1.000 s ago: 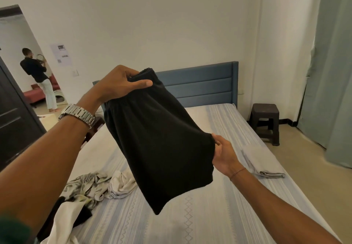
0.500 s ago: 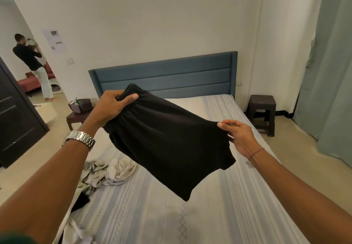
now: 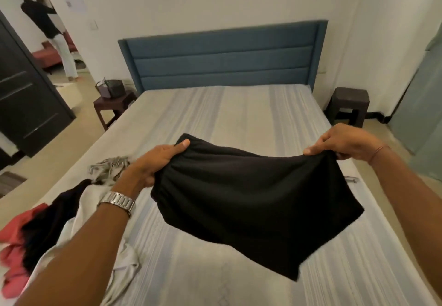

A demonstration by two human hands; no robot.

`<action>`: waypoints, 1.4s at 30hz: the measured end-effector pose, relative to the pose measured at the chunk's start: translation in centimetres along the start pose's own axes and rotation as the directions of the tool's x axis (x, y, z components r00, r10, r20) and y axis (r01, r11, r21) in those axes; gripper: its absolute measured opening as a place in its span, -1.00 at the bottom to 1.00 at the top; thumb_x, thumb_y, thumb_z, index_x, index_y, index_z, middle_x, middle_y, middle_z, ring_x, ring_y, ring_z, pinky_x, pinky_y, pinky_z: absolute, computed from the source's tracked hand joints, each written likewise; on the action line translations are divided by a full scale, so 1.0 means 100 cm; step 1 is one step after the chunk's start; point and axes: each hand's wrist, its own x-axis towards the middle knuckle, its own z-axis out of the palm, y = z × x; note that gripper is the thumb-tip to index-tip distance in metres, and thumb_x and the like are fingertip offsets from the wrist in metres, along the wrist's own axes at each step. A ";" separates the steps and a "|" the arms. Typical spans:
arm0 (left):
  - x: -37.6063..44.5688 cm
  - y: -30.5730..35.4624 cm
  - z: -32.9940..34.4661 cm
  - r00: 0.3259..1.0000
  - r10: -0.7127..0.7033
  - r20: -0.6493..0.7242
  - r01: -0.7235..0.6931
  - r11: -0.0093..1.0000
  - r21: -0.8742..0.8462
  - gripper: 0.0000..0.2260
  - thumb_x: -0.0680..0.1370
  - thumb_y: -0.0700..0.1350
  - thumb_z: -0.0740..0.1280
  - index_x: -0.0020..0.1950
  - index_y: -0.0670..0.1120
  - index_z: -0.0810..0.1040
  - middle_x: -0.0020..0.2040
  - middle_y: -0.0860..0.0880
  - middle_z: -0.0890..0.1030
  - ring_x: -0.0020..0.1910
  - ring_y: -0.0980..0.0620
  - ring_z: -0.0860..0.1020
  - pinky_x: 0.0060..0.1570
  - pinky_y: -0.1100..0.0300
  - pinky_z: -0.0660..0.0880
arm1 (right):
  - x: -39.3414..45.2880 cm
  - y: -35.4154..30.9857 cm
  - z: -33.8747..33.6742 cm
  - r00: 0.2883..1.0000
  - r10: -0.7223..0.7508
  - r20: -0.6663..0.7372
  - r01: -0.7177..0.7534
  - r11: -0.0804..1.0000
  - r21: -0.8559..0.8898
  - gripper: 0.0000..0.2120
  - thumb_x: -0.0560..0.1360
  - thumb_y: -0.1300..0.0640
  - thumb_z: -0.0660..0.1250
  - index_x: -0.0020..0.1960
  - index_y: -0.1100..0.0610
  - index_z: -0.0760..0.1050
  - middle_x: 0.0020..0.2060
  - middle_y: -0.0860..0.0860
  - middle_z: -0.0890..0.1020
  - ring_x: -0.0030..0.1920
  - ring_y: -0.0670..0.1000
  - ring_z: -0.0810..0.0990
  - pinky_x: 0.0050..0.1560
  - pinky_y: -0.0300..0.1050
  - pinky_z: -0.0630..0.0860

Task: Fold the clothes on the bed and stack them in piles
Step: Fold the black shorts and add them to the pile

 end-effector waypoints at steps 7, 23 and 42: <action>0.052 -0.225 -0.016 0.897 -0.383 -0.220 0.385 0.922 -0.034 -0.52 0.47 0.21 0.45 0.08 -0.20 0.68 0.00 -0.13 0.74 0.05 -0.13 0.70 0.23 -0.06 0.56 | 0.119 0.045 0.188 0.961 0.027 0.276 0.035 0.975 -0.217 -0.81 0.33 -0.05 0.64 -0.21 0.03 0.73 -0.21 -0.06 0.73 -0.11 -0.02 0.67 -0.16 -0.21 0.48; 0.140 -0.493 -0.054 0.837 -0.119 -0.534 0.395 0.807 0.439 -0.48 0.58 0.27 0.29 -0.31 -0.15 0.47 -0.41 -0.07 0.54 -0.39 -0.03 0.51 -0.34 0.13 0.38 | 0.256 0.162 0.484 0.999 -0.048 -0.014 0.045 0.985 -0.167 -0.90 0.58 0.06 0.42 0.01 0.07 0.68 -0.03 0.01 0.72 -0.05 0.03 0.64 -0.01 -0.07 0.57; 0.125 -0.507 -0.049 0.842 -0.107 -0.528 0.479 0.598 0.643 -0.44 0.59 0.35 0.12 0.00 -0.18 0.39 -0.15 -0.21 0.57 -0.21 -0.17 0.52 -0.19 -0.03 0.47 | 0.109 0.268 0.465 0.883 0.315 -0.348 -0.339 0.941 -0.007 -0.47 0.61 -0.28 0.21 0.21 0.20 0.45 0.10 0.17 0.59 0.02 0.15 0.60 -0.04 0.03 0.55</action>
